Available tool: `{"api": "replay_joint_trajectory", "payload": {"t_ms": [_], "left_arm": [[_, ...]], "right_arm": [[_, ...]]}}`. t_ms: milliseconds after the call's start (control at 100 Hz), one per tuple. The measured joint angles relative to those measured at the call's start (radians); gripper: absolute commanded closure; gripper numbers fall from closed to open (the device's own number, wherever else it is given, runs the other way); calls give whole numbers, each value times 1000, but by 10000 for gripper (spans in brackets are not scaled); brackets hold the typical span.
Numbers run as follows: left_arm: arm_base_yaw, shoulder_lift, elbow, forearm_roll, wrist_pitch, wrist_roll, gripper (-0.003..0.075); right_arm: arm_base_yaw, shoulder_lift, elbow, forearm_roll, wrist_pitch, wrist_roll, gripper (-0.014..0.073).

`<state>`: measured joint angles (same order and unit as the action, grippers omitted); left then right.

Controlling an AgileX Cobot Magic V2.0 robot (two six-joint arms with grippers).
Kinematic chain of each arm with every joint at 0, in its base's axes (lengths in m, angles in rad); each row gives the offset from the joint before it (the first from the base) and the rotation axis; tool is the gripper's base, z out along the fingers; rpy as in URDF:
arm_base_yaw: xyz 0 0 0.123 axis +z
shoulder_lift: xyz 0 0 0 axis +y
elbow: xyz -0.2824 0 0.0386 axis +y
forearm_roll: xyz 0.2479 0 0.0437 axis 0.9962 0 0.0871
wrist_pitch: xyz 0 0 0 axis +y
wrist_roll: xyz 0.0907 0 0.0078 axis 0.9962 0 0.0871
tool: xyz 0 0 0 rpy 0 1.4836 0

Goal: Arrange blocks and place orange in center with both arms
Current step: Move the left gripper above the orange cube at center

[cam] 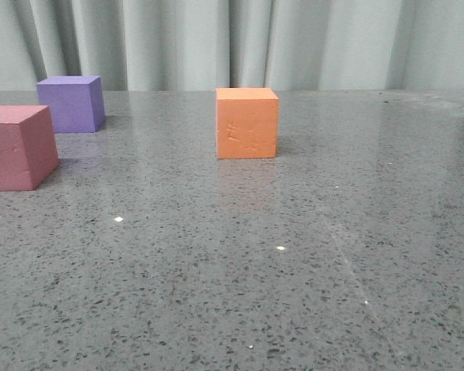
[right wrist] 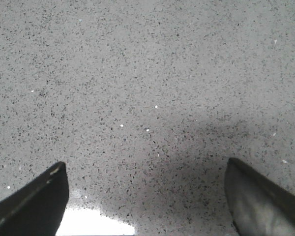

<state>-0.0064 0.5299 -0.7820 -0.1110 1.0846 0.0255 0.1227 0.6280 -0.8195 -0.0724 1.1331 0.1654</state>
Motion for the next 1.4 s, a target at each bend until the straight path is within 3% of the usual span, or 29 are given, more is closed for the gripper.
{"api": "replay_joint_trajectory", "payload": {"t_ms": [290, 890, 1120, 1400], "left_arm": [[0, 44, -76, -57, 2, 10, 83], [-34, 496, -516, -248, -72, 65, 125], [-253, 647, -585, -213, -177, -25, 129], [-599, 897, -722, 139, -239, -325, 133]], "right_arm": [[0, 0, 0, 0, 0, -1, -43], [0, 0, 0, 4, 0, -1, -43], [0, 0, 0, 4, 0, -2, -43], [0, 0, 0, 4, 0, -2, -43]]}}
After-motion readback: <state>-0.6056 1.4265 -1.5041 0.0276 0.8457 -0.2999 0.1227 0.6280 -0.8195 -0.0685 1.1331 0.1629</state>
